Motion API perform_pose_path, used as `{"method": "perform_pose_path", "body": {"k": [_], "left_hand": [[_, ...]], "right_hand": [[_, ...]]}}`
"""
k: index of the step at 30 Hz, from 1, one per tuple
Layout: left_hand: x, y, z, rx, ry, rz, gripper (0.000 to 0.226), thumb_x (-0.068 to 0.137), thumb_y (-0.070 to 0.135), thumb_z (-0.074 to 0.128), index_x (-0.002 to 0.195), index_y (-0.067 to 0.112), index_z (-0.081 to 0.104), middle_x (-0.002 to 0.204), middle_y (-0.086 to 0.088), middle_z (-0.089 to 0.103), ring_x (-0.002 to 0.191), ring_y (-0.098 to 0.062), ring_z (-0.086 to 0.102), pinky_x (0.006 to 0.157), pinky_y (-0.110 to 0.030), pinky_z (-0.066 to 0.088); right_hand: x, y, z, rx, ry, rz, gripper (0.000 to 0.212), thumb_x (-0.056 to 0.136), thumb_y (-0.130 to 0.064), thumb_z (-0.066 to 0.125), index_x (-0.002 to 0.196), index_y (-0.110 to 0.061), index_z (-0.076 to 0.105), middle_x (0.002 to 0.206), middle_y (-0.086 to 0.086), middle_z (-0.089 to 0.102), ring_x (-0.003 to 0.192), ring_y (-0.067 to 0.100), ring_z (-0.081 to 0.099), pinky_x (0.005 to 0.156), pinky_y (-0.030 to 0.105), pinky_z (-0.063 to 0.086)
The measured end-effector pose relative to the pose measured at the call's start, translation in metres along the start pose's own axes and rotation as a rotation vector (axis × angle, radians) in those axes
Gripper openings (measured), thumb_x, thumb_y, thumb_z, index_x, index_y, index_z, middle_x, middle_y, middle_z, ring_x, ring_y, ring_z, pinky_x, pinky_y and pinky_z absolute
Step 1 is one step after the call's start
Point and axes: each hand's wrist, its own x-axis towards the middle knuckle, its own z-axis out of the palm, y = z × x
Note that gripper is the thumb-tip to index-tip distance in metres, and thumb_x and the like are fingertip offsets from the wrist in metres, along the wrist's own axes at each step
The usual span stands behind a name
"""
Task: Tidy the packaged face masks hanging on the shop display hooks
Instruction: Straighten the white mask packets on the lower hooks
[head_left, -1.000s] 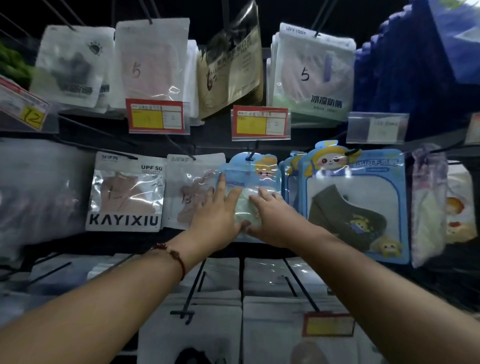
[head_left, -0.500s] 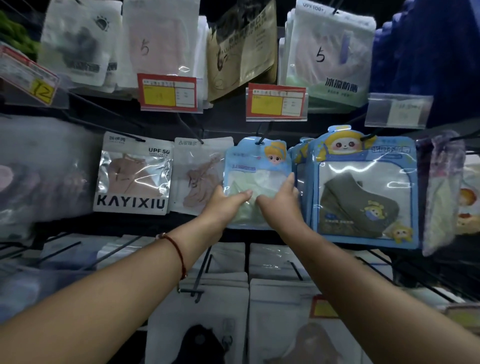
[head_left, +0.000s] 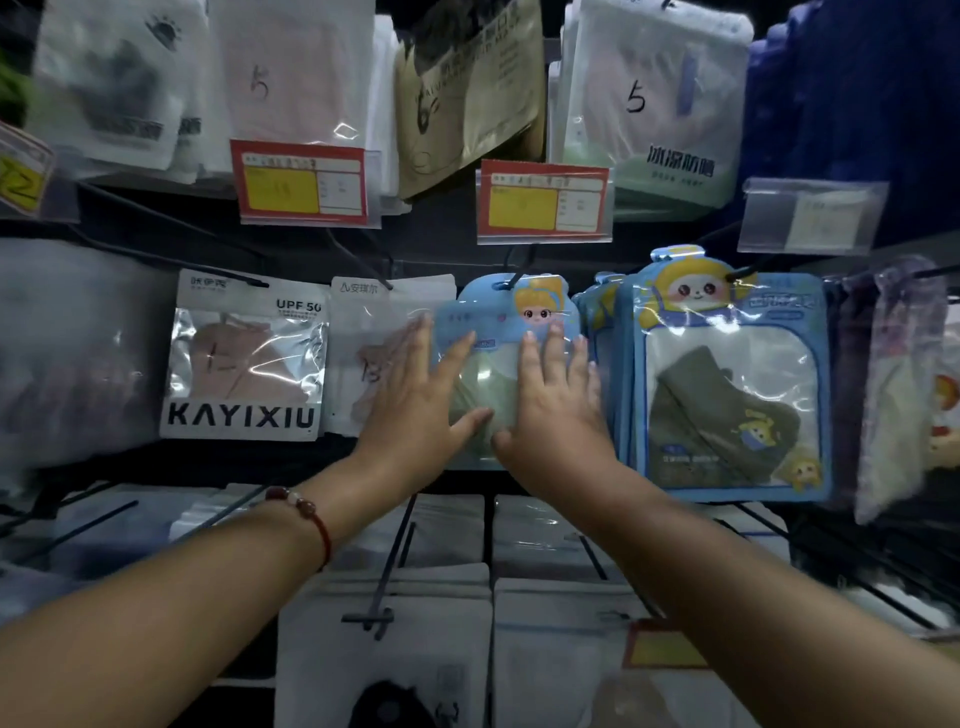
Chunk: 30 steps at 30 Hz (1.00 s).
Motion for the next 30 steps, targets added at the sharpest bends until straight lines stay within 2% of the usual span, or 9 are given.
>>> {"method": "perform_pose_path", "body": {"k": [4,7,13,18,24,30], "left_hand": [[0.013,-0.002,-0.004,0.095,-0.17,0.025,0.081,0.093,0.057,0.055,0.157,0.04,0.008,0.165,0.005,-0.02,0.153,-0.021,-0.014,0.125,-0.047,0.007],[0.023,0.001,-0.005,0.114,-0.237,-0.021,0.081,0.094,0.056,0.054,0.157,0.039,0.007,0.165,0.005,-0.021,0.153,-0.021,-0.014,0.124,-0.048,0.005],[0.019,0.002,-0.004,0.108,-0.231,-0.017,0.079,0.096,0.054,0.052,0.158,0.039,0.005,0.165,0.003,-0.023,0.153,-0.02,-0.013,0.124,-0.048,0.007],[0.011,0.005,-0.012,0.142,-0.212,0.007,0.075,0.098,0.057,0.044,0.158,0.037,0.004,0.166,-0.002,-0.019,0.153,-0.023,-0.014,0.125,-0.045,0.002],[-0.021,0.008,-0.038,0.231,-0.252,0.024,0.077,0.097,0.065,0.035,0.157,0.038,-0.004,0.167,-0.003,-0.016,0.154,-0.024,-0.007,0.124,-0.045,0.005],[-0.051,0.008,-0.079,0.465,-0.504,-0.068,0.077,0.094,0.072,0.025,0.156,0.04,-0.007,0.166,-0.002,-0.016,0.154,-0.025,-0.009,0.124,-0.048,0.003]], "right_hand": [[0.014,0.001,-0.006,0.011,-0.166,0.011,0.093,0.093,-0.039,0.056,0.156,-0.014,-0.007,0.162,0.012,-0.019,0.149,0.033,-0.015,0.12,0.045,0.001],[0.024,0.002,-0.005,0.014,-0.202,0.027,0.093,0.093,-0.038,0.058,0.156,-0.015,-0.006,0.163,0.011,-0.016,0.15,0.031,-0.013,0.12,0.043,0.002],[0.022,0.0,-0.009,-0.009,-0.212,0.018,0.093,0.093,-0.042,0.056,0.156,-0.013,-0.006,0.163,0.012,-0.016,0.149,0.033,-0.011,0.12,0.045,0.003],[0.014,-0.002,-0.015,-0.015,-0.182,0.001,0.093,0.093,-0.046,0.054,0.156,-0.012,-0.007,0.162,0.014,-0.017,0.149,0.033,-0.013,0.122,0.045,0.0],[-0.009,-0.009,-0.034,0.05,-0.181,-0.119,0.094,0.093,-0.045,0.057,0.157,-0.014,-0.004,0.164,0.01,-0.011,0.15,0.027,-0.012,0.122,0.04,0.0],[-0.03,-0.03,-0.064,-0.013,-0.335,-0.128,0.087,0.091,-0.045,0.059,0.156,-0.027,0.004,0.165,-0.001,-0.002,0.151,0.023,-0.005,0.12,0.039,0.007]]}}
